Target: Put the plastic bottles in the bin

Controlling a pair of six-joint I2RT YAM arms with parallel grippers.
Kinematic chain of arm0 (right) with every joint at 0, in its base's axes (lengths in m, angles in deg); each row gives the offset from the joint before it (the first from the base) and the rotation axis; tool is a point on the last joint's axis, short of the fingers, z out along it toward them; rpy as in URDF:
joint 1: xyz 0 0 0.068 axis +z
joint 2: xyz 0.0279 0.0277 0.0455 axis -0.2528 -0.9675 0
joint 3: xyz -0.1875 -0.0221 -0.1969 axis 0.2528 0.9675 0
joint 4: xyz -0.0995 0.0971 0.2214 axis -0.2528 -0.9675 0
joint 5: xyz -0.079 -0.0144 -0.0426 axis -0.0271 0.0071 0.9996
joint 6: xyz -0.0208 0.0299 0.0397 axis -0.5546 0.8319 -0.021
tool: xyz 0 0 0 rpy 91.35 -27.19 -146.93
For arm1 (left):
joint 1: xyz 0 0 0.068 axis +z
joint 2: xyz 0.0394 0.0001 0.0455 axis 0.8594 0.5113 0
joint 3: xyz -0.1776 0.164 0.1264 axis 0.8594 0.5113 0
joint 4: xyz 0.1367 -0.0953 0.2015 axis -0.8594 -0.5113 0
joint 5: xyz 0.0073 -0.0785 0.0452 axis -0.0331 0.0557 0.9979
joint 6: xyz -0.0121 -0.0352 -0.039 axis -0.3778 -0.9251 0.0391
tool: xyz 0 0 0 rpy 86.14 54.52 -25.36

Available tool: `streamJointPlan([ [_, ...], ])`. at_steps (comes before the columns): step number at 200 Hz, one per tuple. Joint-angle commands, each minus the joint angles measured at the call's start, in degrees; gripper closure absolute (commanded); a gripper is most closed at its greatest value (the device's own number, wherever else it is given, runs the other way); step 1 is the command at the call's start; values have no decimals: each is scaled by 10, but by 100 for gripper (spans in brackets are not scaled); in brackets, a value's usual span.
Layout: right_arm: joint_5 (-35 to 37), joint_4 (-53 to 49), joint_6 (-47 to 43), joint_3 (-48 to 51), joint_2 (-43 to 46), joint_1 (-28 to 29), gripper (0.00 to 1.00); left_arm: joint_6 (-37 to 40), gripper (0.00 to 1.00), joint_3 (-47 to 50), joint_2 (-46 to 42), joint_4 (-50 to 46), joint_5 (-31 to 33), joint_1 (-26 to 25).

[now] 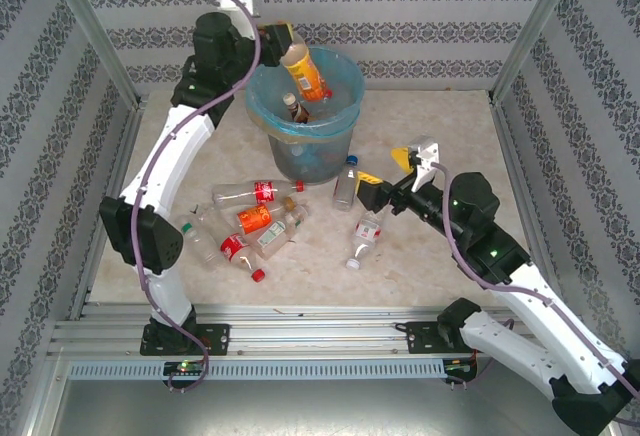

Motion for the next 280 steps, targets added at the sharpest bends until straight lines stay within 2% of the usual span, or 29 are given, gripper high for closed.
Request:
streamJointPlan([
  [1,9,25,22,3,-12,-4,2,109,100,24,16,-18,30,-27],
  [26,9,24,23,4,-16,-4,2,193,100,35,33,-31,67,-48],
  [69,30,33,26,21,-14,-5,3,233,100,93,52,-8,81,-50],
  [133,27,37,40,20,-32,-4,3,249,100,122,90,-6,81,-49],
  [199,44,26,52,8,-40,8,5,291,100,109,75,39,165,-51],
  [245,56,24,43,20,-33,12,5,296,100,122,83,53,175,-53],
  [280,59,16,28,17,-29,12,5,266,100,151,105,53,153,-53],
])
